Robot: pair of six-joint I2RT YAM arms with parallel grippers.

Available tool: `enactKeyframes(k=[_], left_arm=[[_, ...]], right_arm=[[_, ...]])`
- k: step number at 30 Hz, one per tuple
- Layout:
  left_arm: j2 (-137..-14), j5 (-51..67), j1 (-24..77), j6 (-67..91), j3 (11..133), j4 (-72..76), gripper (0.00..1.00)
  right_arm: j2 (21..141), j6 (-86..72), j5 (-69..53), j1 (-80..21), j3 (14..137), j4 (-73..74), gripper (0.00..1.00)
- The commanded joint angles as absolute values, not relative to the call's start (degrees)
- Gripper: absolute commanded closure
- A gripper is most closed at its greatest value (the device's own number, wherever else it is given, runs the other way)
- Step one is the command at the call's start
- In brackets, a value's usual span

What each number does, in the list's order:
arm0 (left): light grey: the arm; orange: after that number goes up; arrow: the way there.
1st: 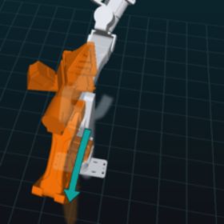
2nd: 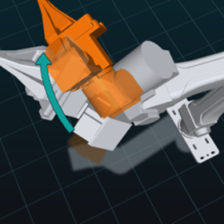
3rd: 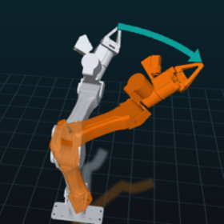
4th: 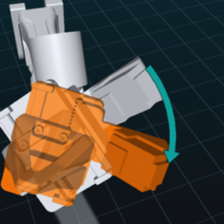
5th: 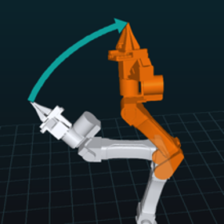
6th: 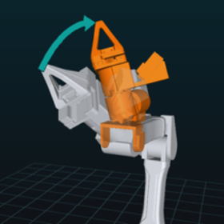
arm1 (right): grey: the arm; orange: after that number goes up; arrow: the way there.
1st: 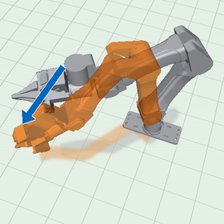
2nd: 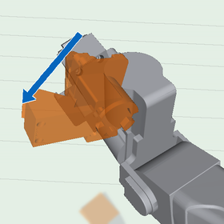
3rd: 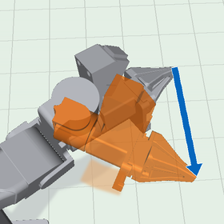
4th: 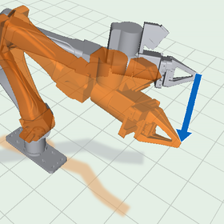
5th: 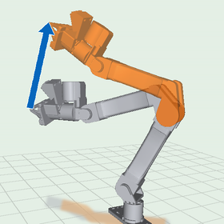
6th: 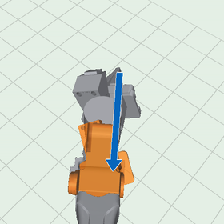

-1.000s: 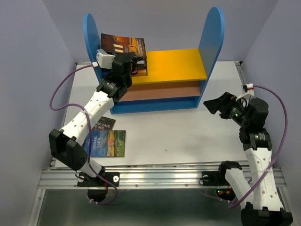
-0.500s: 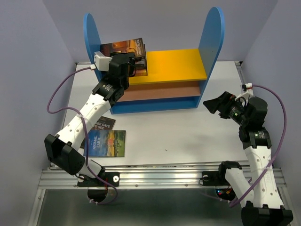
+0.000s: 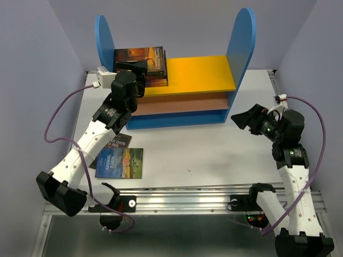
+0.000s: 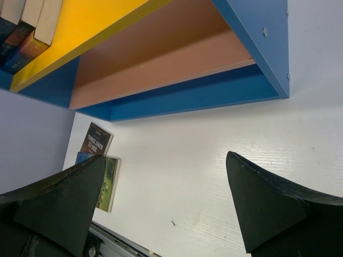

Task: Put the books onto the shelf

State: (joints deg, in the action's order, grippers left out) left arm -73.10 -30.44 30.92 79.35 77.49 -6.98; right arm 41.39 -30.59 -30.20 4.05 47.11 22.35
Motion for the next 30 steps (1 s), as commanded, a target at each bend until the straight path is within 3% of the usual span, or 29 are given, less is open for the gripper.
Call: enactKeyframes(k=[1, 5, 8, 11, 13, 17, 20, 21, 25, 30], left_arm=[[-69.96, -29.19, 31.2, 75.68, 76.2, -3.43, 0.15], [-70.31, -28.3, 31.11, 72.69, 76.81, -3.34, 0.14], [-70.58, -23.66, 31.11, 67.61, 77.78, -2.47, 0.02], [-69.88, -14.96, 31.38, 59.17, 77.17, -3.16, 0.01], [-67.69, -9.78, 32.86, 56.0, 70.7, -4.21, 0.01], [-61.54, -13.17, 37.25, 57.39, 61.02, -8.42, 0.01], [-57.59, -17.31, 41.04, 59.85, 52.58, -14.04, 0.01], [-56.87, -18.62, 41.13, 62.38, 49.77, -18.67, 0.01], [-54.41, -22.93, 40.0, 67.84, 45.1, -30.9, 0.01], [-47.3, -26.0, 32.8, 76.17, 38.51, -42.25, 0.01]], right_arm=[[41.31, -29.71, -31.64, 3.78, 48.52, 21.09, 0.0], [41.57, -29.71, -31.82, 3.78, 48.69, 21.09, 0.0], [41.66, -29.18, -33.13, 3.78, 48.69, 21.01, 0.0], [42.18, -28.57, -37.08, 3.78, 48.08, 20.48, 0.0], [42.28, -28.48, -39.79, 2.56, 46.68, 18.56, 0.0], [42.8, -27.07, -38.33, -0.43, 46.23, 18.19, 0.0], [46.21, -27.86, -35.79, -8.58, 44.21, 15.66, 0.0], [47.36, -27.34, -29.94, -16.97, 43.77, 14.95, 0.0], [54.56, -24.71, -17.86, -34.58, 44.64, 10.31, 0.0], [70.11, -16.64, -26.7, -41.38, 45.26, -1.55, 0.0]])
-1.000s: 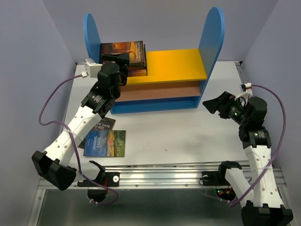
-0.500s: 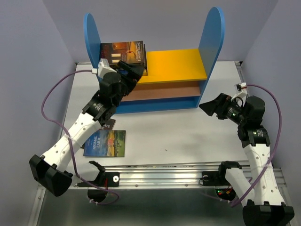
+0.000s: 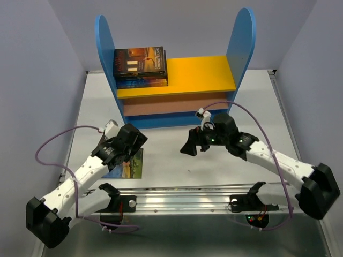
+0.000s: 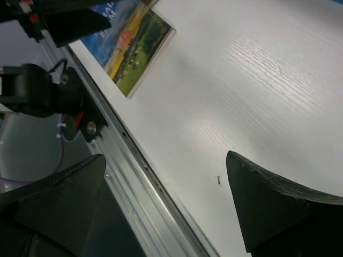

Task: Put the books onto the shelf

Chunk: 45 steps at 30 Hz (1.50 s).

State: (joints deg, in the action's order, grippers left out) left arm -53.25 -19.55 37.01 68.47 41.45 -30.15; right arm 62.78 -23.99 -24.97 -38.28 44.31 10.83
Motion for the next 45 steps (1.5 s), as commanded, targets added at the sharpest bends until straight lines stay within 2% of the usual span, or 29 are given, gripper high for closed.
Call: enactKeyframes(k=[1, 6, 10, 13, 17, 24, 31, 39, 42, 43, 45], left_arm=[[-43.46, -26.89, 31.04, 76.81, 37.63, -42.54, 0.01], [-36.3, -28.39, 25.67, 75.59, 32.43, -39.29, 0.01], [-40.24, -25.07, 17.77, 69.28, 31.47, -32.91, 0.01], [-49.36, -18.57, 9.09, 61.89, 31.02, -27.88, 0.01], [-53.87, -18.37, 4.5, 59.33, 30.59, -24.97, 0.01], [-53.88, -18.99, 0.79, 58.45, 28.21, -23.56, 0.01], [-55.19, -16.8, 0.44, 57.75, 26.55, -20.75, 0.01], [-55.9, -15.03, 0.44, 60.55, 24.35, -19.6, 0.01], [-53.62, -15.03, 0.44, 61.7, 23.38, -19.77, 0.01], [-53.09, -14.94, 0.44, 62.31, 23.2, -19.95, 0.01], [-51.68, -14.24, 0.44, 62.58, 22.5, -19.78, 0.01]], right_arm=[[72.75, -15.22, -26.72, -42.79, 47.61, -1.67, 0.0], [87.52, -7.66, -29.34, -48.52, 57.11, -5.09, 0.0], [101.47, -5.89, -32.94, -49.65, 64.94, -5.98, 0.0], [106.68, -4.14, -34.01, -51.32, 70.37, -5.89, 0.0], [112.84, -1.67, -33.84, -52.64, 76.44, -5.36, 0.0], [124.96, -1.14, -32.7, -54.93, 87.18, -1.41, 0.0], [129.46, -5.61, -34.53, -55.98, 91.67, -0.17, 0.0], [126.83, -15.29, -41.57, -55.99, 92.46, -0.18, 0.03], [127.0, -19.41, -42.62, -55.99, 93.86, -0.17, 0.11], [127.18, -20.55, -42.37, -55.99, 94.22, -0.18, 0.22], [127.96, -22.58, -42.89, -55.99, 95.18, -0.17, 0.29]])
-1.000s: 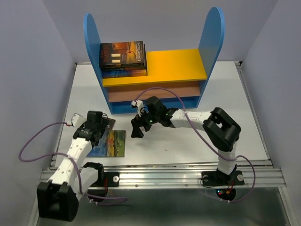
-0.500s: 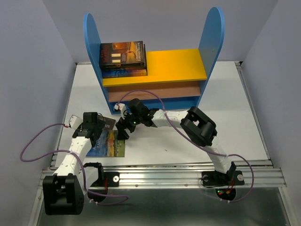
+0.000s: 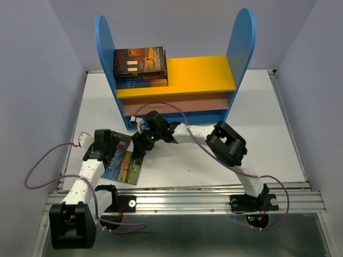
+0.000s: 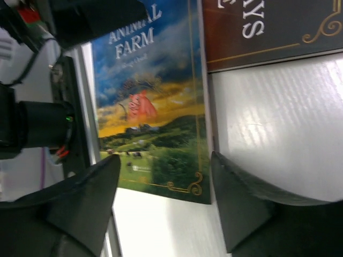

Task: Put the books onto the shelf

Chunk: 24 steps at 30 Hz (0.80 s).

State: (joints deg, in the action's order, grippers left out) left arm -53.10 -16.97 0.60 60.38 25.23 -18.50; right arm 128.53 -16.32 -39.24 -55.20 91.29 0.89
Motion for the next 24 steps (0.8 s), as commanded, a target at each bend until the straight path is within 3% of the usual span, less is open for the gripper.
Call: enactKeyframes(k=[1, 3, 4, 6, 13, 24], left_arm=[[-51.24, -14.15, 0.44, 62.84, 22.24, -19.69, 0.01], [-50.45, -14.24, 0.44, 63.02, 22.06, -19.6, 0.01], [-50.36, -14.15, 0.44, 63.1, 21.97, -19.69, 0.01], [-50.36, -14.06, 0.44, 63.02, 21.97, -19.69, 0.01], [-50.89, -14.15, 0.44, 63.28, 22.15, -19.78, 0.01], [-49.66, -14.15, 0.44, 63.9, 21.71, -19.78, 0.01]], right_arm=[[128.14, -23.11, -42.89, -55.99, 95.27, -0.18, 0.31], [128.32, -23.73, -42.54, -55.99, 95.27, -0.17, 0.33], [128.41, -23.73, -42.1, -55.99, 95.19, 1.04, 0.41], [128.85, -23.91, -42.19, -55.99, 95.01, 2.19, 0.46], [129.81, -22.85, -45.17, -57.04, 94.22, 2.9, 0.55], [127.18, -31.28, -45.27, -57.04, 86.58, 3.6, 0.58]])
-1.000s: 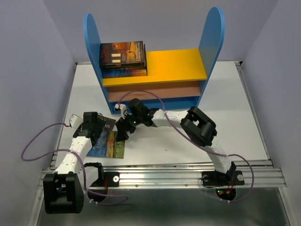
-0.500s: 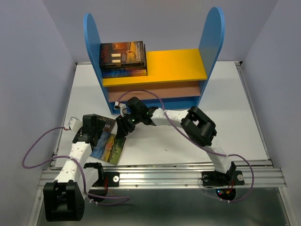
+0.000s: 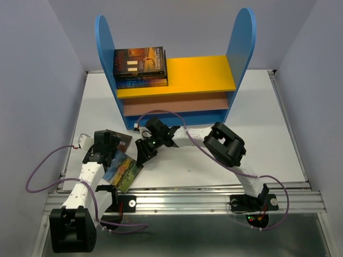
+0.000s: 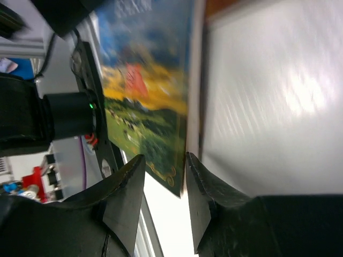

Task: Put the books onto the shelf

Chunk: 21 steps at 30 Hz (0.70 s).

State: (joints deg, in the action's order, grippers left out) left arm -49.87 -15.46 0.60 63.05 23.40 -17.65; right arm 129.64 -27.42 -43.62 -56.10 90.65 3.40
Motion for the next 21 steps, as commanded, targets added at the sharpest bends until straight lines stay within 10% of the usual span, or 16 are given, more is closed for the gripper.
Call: enactKeyframes(k=[1, 21], left_arm=[[-49.66, -14.24, 0.44, 63.98, 21.71, -19.78, 0.01], [-48.34, -13.89, 0.44, 64.42, 21.18, -19.78, 0.01]], right_arm=[[126.48, -32.42, -44.92, -57.04, 85.62, 3.52, 0.58], [126.21, -41.75, -49.04, -58.71, 86.74, -6.24, 0.59]])
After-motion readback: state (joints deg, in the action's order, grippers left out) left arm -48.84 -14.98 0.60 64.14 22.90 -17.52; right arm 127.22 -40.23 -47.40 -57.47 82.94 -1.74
